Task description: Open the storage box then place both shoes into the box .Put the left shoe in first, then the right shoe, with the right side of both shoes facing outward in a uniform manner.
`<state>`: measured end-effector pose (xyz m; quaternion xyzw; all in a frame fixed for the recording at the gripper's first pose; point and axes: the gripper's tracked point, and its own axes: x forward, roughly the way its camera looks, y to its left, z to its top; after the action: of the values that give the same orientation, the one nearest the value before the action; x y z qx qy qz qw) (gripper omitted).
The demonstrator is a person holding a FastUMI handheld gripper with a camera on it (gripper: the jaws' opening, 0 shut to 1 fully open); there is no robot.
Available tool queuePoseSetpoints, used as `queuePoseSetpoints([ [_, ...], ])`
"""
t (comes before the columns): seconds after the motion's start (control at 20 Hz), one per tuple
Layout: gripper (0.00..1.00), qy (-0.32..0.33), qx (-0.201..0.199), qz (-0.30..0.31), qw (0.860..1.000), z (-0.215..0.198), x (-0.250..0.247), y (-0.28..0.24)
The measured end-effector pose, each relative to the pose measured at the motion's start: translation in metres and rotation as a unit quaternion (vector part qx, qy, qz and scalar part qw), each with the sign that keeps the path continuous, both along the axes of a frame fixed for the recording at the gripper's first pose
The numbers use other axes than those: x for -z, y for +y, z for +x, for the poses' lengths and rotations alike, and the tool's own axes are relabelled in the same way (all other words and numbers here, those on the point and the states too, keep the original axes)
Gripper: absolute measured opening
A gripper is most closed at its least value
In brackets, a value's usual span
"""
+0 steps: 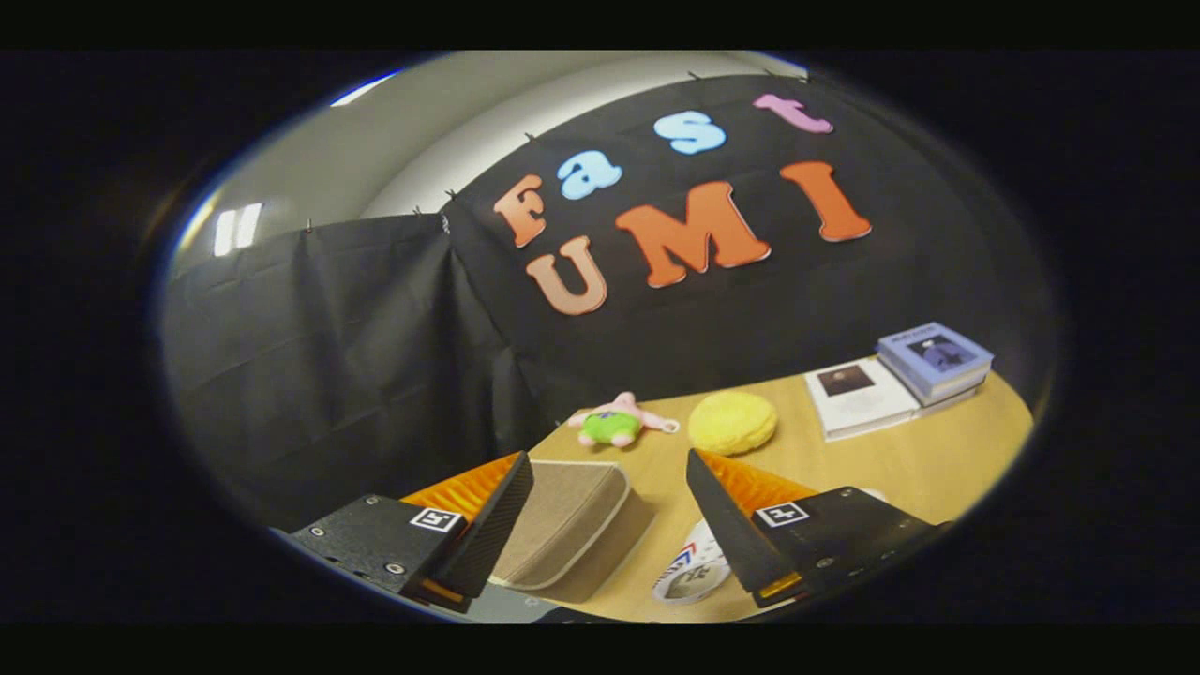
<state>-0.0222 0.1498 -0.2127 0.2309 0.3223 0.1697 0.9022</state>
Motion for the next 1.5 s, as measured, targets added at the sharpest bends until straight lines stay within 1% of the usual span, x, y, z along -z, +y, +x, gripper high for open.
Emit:
queuePoseSetpoints([
  [0.1,0.98,0.055,-0.022,0.032,0.998,-0.009,0.024,0.020],
  [0.2,0.98,0.101,-0.038,0.064,0.992,-0.019,0.041,0.039],
  [0.4,0.98,0.166,-0.059,0.098,0.980,-0.037,0.070,0.065],
  [0.5,0.98,0.181,-0.065,0.105,0.976,-0.038,0.080,0.072],
  [0.65,0.98,0.202,-0.075,0.138,0.967,-0.044,0.091,0.086],
  [0.9,0.97,0.238,-0.067,0.189,0.950,-0.049,0.113,0.097],
  [1.0,0.97,0.253,-0.070,0.210,0.942,-0.051,0.119,0.104],
  [1.1,0.97,0.266,-0.075,0.242,0.930,-0.054,0.121,0.112],
  [1.3,0.97,0.278,-0.071,0.292,0.912,-0.050,0.123,0.113],
  [1.4,0.96,0.286,-0.059,0.317,0.902,-0.048,0.124,0.111],
  [1.5,0.93,0.277,-0.049,0.335,0.899,-0.041,0.116,0.107],
])
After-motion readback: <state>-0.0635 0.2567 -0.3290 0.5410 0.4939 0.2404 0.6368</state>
